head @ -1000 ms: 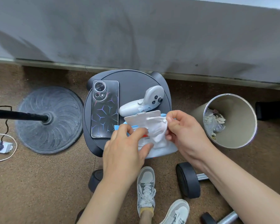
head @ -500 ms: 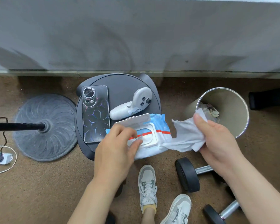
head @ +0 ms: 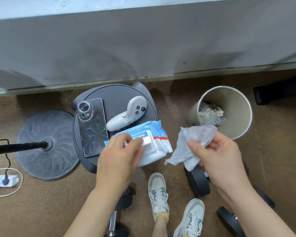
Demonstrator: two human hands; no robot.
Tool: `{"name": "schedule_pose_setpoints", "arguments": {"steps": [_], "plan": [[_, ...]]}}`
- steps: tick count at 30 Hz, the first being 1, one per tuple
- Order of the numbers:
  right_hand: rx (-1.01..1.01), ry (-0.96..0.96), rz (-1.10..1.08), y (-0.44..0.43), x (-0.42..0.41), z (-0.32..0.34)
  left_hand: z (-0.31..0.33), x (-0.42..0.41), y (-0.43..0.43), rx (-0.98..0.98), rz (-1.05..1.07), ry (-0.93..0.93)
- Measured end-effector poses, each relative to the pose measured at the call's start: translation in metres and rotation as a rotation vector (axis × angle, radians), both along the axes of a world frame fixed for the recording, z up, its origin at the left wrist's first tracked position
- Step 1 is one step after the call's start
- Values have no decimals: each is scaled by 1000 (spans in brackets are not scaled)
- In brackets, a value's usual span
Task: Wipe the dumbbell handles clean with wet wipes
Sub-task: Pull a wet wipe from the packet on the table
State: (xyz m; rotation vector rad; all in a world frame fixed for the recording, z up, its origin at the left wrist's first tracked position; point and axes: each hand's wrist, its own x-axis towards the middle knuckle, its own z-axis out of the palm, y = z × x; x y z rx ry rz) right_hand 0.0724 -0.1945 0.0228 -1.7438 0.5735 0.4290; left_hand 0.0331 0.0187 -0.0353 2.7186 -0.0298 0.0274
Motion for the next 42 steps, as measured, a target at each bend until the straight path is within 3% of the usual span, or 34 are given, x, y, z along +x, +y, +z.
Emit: {"name": "schedule_pose_setpoints", "arguments": {"steps": [4,7,11,12,13,16,18,20,23,27,30,33,37,42], "plan": [[360,213,-262,1,-10,8,-14,-18,-3,-10,-44,175],[535,268,-318,0,-22,19,-15,-20,-7,49,-35,217],[363,167,-218,-9,-37,49,5,-11,-17,233,-23,306],[319,134,-201,-13,-41,59,16,-6,-22,204,13,380],[305,106,-201,-18,-43,71,33,1,-29,73,68,477],[367,74,-233,-33,-50,112,109,12,-70,-783,308,793],[452,53,-269,-44,-57,144,155,3,-104,-1128,270,967],[522,24,-311,-59,-69,179,195,-14,-132,-1335,255,942],[548,-48,-414,-90,-99,229,248,-33,-161,-1506,295,731],[477,-155,-491,-144,-163,284,324,-74,-203,-1514,206,543],[541,-188,-586,-188,-228,320,373,-126,-242,-1460,91,477],[665,-217,-620,-232,-306,353,422,-188,-285,-1455,-1,487],[704,-242,-566,-278,-425,399,477,-269,-339,-1239,-299,527],[665,-449,-801,-324,-535,427,526,-335,-403,-1105,-652,543]]}}
